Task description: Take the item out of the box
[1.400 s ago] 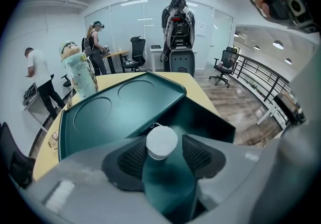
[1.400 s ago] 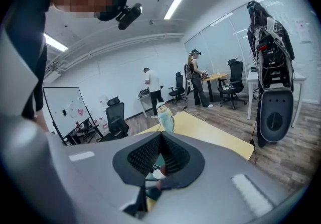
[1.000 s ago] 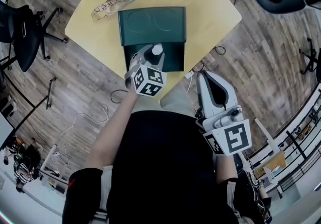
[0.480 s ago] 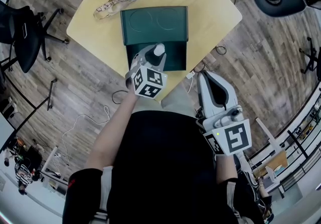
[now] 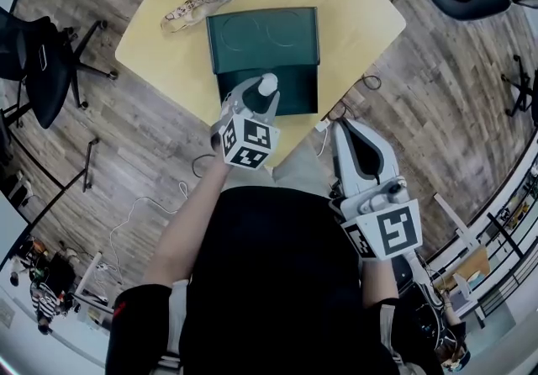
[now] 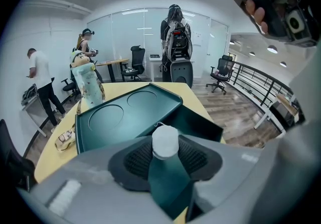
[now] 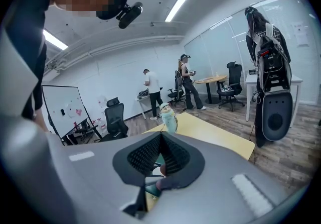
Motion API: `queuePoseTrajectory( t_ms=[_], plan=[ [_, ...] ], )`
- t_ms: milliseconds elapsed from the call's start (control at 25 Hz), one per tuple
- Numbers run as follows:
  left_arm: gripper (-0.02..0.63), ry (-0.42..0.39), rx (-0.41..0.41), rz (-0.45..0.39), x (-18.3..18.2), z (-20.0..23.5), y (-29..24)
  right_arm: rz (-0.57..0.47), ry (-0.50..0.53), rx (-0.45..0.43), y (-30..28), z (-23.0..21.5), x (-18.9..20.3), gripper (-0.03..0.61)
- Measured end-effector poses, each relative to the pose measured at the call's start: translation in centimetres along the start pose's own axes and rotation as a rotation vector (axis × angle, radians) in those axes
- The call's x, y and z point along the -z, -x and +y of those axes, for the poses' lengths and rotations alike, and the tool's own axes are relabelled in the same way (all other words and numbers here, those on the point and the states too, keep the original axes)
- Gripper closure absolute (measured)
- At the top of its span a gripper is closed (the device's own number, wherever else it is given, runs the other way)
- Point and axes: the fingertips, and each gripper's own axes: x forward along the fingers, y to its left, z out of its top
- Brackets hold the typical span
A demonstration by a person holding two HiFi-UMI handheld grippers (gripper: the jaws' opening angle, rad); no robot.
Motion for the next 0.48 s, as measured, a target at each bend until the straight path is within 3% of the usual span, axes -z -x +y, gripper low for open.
queuePoseTrajectory(
  t_ms=[480],
  plan=[
    [0.449, 0.004, 0.038, -0.066, 0.4, -0.1, 3.4, -0.011, 0.008, 0.015, 0.6, 3.5, 1.0, 0.575]
  ],
)
